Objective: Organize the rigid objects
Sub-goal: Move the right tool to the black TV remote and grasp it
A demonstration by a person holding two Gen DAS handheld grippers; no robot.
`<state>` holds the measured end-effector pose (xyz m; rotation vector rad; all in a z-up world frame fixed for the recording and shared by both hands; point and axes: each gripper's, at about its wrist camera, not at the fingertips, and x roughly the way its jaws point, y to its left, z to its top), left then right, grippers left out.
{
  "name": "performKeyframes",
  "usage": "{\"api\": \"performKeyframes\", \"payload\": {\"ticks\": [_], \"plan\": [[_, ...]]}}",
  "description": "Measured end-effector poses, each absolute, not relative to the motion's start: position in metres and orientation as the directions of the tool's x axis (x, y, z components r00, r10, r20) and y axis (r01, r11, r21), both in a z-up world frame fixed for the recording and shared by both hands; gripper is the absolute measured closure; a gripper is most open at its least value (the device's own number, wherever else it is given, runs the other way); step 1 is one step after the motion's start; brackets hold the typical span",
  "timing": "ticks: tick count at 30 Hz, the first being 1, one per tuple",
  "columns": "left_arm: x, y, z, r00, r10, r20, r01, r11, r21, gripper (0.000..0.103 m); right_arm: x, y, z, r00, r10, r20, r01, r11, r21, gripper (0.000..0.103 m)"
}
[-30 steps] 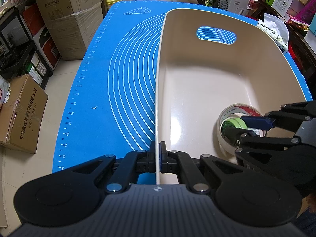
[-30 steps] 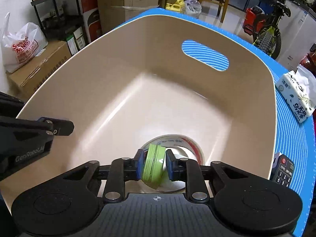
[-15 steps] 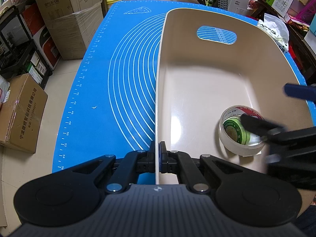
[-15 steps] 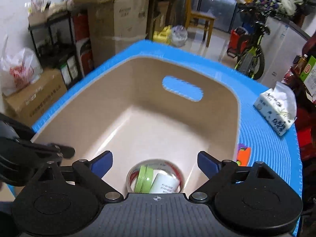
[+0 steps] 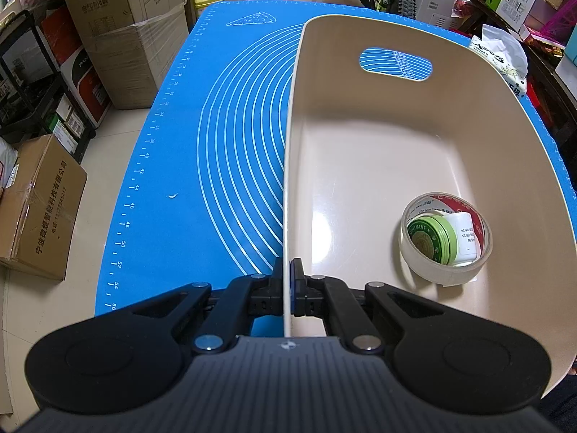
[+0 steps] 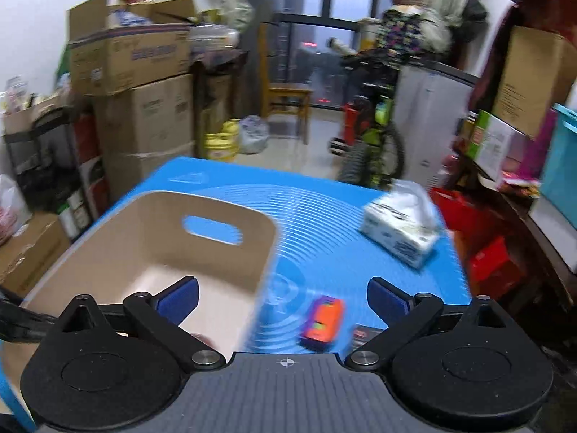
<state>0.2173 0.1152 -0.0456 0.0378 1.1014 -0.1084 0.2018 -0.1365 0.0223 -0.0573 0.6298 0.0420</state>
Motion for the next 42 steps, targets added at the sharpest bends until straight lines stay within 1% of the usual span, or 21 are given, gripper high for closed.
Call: {"api": "performKeyframes", "payload": {"ticks": [3,10,15,21,26,35,37,38,39,42], "plan": [[0.218,0.115,-0.046,0.448,-0.069,-0.892,0.106,0.994,-0.024,0.1,0.2,-0.159,0.007,0.804,-0.034,-0.593,0.012,0.999,-0.041,0.003],[0.217,0.115,-0.046,0.448,-0.071,-0.891,0.106,0.994,-0.026,0.1,0.198,-0.187,-0.041,0.774,-0.116,-0.622,0.116,0.992,-0.041,0.003],[0.216,0.115,-0.045,0.448,-0.07,-0.891,0.107,0.994,-0.025,0.1,0.2,-0.192,-0.069,0.751,-0.122,-0.649,0.141,0.99,-0.023,0.003],[0.216,0.115,-0.045,0.448,-0.07,-0.891,0.106,0.994,-0.025,0.1,0.206,-0.191,-0.098,0.718,-0.147,-0.68,0.162,0.986,-0.043,0.003],[0.216,0.115,-0.046,0.448,-0.069,-0.891,0.107,0.994,-0.023,0.1,0.212,-0.193,-0.111,0.703,-0.157,-0.693,0.185,0.982,-0.034,0.007],[0.216,0.115,-0.046,0.448,-0.07,-0.891,0.107,0.994,-0.024,0.1,0.22,-0.19,-0.118,0.687,-0.147,-0.712,0.167,0.985,-0.042,0.025],[0.216,0.115,-0.046,0.448,-0.07,-0.891,0.107,0.994,-0.024,0.1,0.221,-0.192,-0.117,0.687,-0.136,-0.714,0.163,0.986,-0.03,0.036],[0.216,0.115,-0.046,0.448,-0.07,-0.891,0.107,0.994,-0.024,0.1,0.221,-0.192,-0.116,0.687,-0.125,-0.716,0.157,0.987,-0.021,0.039],[0.216,0.115,-0.046,0.448,-0.07,-0.891,0.107,0.994,-0.024,0.1,0.221,-0.19,-0.116,0.685,-0.127,-0.717,0.154,0.988,-0.028,0.047],[0.216,0.115,-0.046,0.448,-0.07,-0.891,0.107,0.994,-0.025,0.1,0.22,-0.185,-0.115,0.689,-0.141,-0.711,0.144,0.988,-0.056,0.047]]}}
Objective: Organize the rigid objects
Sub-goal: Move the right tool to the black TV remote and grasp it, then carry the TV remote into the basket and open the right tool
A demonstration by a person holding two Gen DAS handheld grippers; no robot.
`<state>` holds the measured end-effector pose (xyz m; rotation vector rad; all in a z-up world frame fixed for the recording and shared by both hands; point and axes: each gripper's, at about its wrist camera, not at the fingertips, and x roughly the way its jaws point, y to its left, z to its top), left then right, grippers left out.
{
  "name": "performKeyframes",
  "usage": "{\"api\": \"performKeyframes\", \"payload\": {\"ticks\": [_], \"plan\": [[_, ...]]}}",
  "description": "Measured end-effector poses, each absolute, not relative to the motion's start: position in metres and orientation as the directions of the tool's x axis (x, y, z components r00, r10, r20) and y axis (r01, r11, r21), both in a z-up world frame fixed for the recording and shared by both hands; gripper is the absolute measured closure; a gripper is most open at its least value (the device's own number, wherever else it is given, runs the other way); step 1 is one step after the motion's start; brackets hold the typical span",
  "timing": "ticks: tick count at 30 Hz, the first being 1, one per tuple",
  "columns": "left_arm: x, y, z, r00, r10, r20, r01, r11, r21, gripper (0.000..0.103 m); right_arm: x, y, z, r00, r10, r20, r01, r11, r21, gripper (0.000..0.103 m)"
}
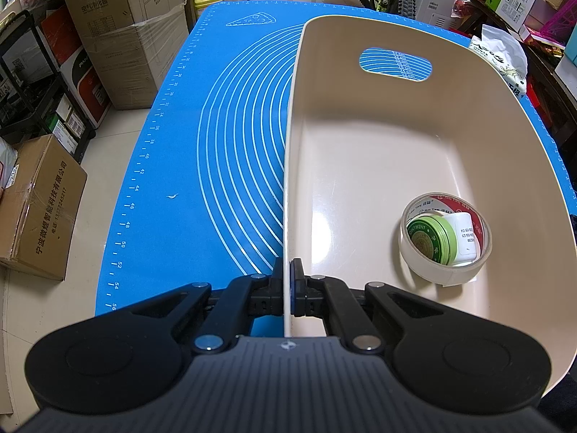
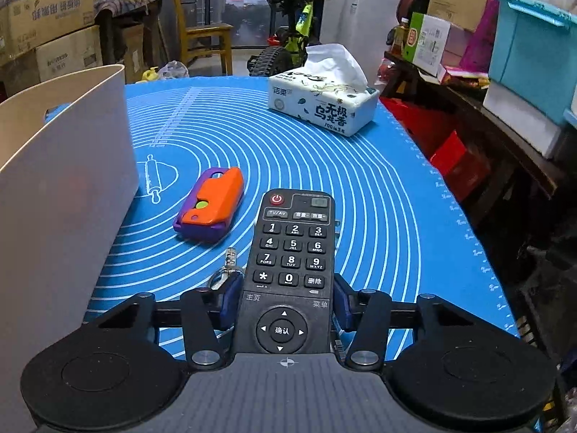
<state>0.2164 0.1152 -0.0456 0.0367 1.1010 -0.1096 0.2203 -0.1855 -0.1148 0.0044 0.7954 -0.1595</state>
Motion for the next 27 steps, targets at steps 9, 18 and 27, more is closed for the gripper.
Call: {"api": "performKeyframes", "payload": {"ticks": [9,18,27], "plan": [[0.216,0.115,-0.046,0.448,-0.07,-0.891,0.106,0.994,-0.024,0.1,0.206,-0.181,-0.097,0.734,-0.161,-0.659,0.127,0.987,-0.099,0.048],[0.217,0.115,-0.046,0.448,-0.07,-0.891,0.107,0.994,-0.025,0.1,0.197,-0.181,-0.064,0.791,-0.156,-0.592,0.136,0.988,-0.078,0.048],[0.217,0.115,-0.046,0.448,-0.07,-0.891,0.106,0.994,-0.025,0.1,0.188,-0.174,-0.035,0.841,-0.123,-0.527,0.107,0.992,-0.061,0.048]]}}
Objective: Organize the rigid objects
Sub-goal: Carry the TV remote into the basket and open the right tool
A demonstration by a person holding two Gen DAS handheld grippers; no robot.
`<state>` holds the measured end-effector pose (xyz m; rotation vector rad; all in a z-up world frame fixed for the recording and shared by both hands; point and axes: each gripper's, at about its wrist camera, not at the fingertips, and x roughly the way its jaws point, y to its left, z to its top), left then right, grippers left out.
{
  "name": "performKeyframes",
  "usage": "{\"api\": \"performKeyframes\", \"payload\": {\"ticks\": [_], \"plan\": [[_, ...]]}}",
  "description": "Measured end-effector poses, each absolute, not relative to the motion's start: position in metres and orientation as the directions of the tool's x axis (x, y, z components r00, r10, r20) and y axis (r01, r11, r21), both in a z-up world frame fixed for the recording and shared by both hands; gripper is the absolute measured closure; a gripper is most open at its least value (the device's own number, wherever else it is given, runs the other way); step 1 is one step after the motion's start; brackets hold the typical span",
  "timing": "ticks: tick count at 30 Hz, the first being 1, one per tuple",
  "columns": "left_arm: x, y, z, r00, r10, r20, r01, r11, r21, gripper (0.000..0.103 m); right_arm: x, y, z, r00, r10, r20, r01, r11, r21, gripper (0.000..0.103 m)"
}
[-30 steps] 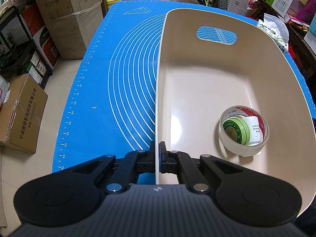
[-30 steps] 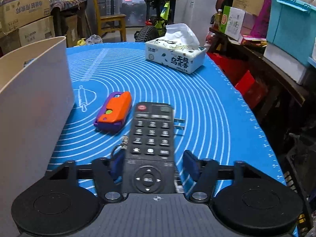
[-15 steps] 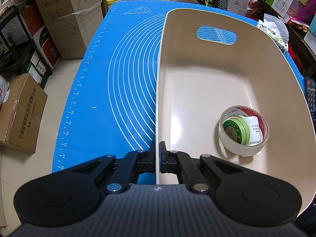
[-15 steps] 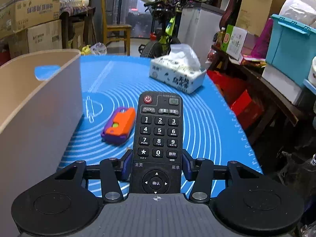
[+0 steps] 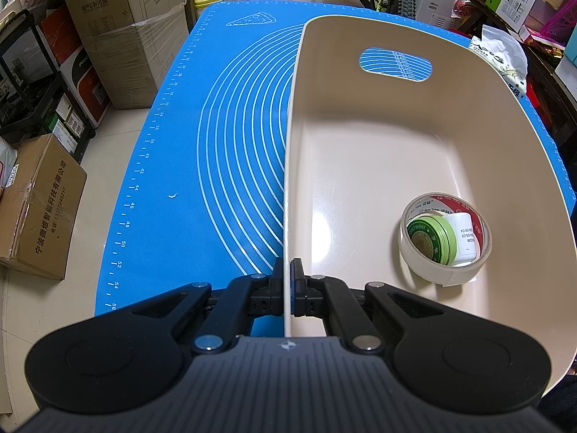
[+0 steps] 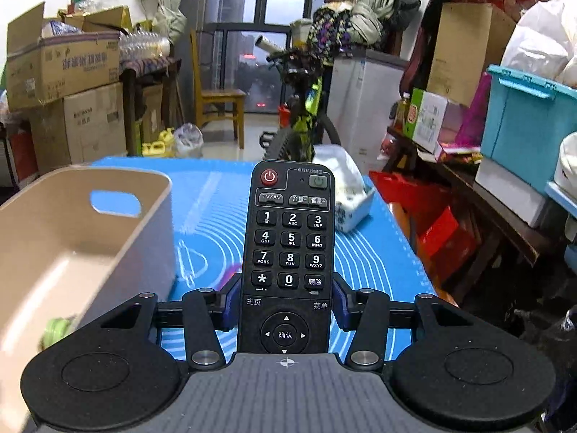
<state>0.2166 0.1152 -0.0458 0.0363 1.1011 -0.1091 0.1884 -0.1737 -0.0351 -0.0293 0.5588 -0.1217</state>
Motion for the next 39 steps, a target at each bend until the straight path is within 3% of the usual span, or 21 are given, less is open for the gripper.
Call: {"api": "performKeyframes", "payload": {"ticks": [12,18,29,39], "plan": [[0.217,0.115,-0.046,0.448,-0.07,-0.891,0.107,0.994,-0.024,0.1,0.183,-0.138,0.026,0.911,-0.008,-0.412,0.006,1.0,-0.004,0.048],[0.217,0.115,-0.046,0.448,-0.07,-0.891,0.107,0.994,-0.024,0.1,0.192,-0.102,0.042,0.908,0.095,-0.409,-0.086,0.996,0.038,0.048],[0.216,0.115,-0.046,0.448,-0.072,-0.891,0.107,0.994,-0.027,0.1,0.209,-0.042,0.013,0.814,0.195,-0.547,-0.196,0.979,0.057,0.048],[0.216,0.115,-0.046,0.448,-0.072,-0.891,0.107,0.994,-0.027,0.1,0.231,-0.018,-0.035,0.666,0.156,-0.729,-0.178,0.983,0.048,0.048]]}}
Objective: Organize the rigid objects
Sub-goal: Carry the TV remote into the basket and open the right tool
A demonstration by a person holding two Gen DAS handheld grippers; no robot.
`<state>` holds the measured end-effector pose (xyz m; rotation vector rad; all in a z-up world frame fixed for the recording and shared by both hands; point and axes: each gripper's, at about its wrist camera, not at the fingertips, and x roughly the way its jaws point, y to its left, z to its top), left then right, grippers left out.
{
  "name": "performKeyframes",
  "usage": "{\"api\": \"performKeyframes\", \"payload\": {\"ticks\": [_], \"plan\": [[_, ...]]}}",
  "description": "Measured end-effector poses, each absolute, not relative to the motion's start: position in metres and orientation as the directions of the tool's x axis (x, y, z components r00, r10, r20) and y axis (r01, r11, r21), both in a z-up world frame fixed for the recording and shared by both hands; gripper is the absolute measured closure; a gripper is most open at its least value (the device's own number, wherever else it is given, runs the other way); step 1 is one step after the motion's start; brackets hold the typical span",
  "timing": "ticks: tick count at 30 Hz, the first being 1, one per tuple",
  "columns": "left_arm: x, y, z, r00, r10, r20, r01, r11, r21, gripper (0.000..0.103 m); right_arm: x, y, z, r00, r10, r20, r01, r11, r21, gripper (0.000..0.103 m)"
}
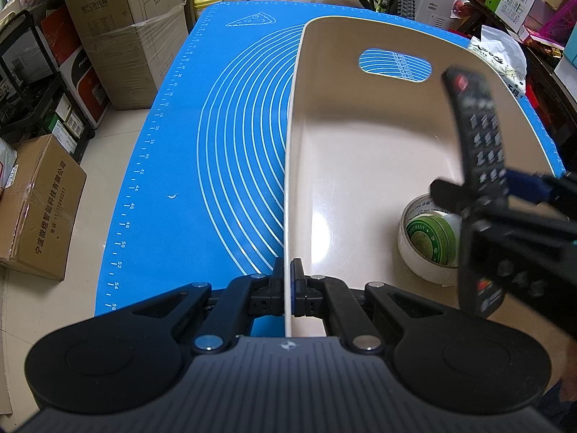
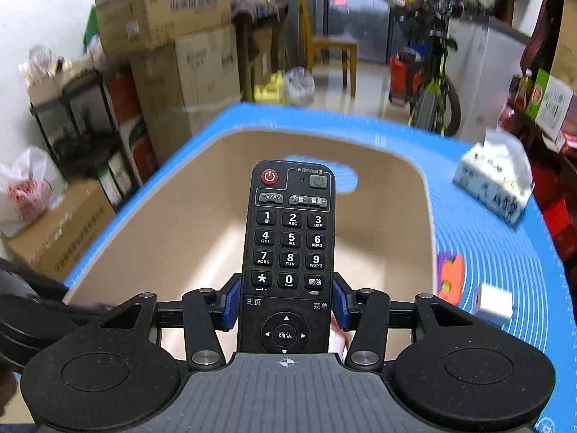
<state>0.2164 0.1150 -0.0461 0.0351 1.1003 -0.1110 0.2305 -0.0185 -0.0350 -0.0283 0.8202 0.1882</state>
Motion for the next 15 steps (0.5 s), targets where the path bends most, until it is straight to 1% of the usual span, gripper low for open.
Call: {"api": "performKeyframes", "payload": {"ticks": [4,7,9,11,12,15], "plan": [[0.216,0.114,-0.045,0.449,-0.071,-0.891,0.107,0.994,-0.025,0.1,0.236,-0.015,-0.041,0.635,0.13,-0.761,-0.166,0.986,0.029,0.048],[0.217,0.114,-0.045,0.45,-0.071,-0.89,0.108,0.994,-0.024,0.1,0.243,-0.012,-0.049,0.583,0.103,-0.806,-0.174,0.985,0.0,0.048],[0.217,0.114,-0.044,0.451,-0.07,-0.89,0.108,0.994,-0.023,0.1,0.245,-0.011,-0.049,0.569,0.1,-0.816,-0.179,0.984,-0.004,0.049],[0.217,0.114,-0.044,0.45,-0.07,-0.89,0.107,0.994,-0.023,0.1,0.245,-0.009,-0.049,0.57,0.085,-0.817,-0.176,0.984,-0.021,0.047],[0.217,0.114,-0.044,0.451,-0.07,-0.89,0.108,0.994,-0.024,0.1,0.246,-0.008,-0.048,0.573,0.08,-0.816,-0.176,0.984,-0.028,0.044],[0.216,0.115,-0.044,0.452,-0.07,-0.89,0.108,0.994,-0.023,0.1,0.244,-0.008,-0.046,0.582,0.089,-0.808,-0.185,0.982,-0.025,0.04]]}}
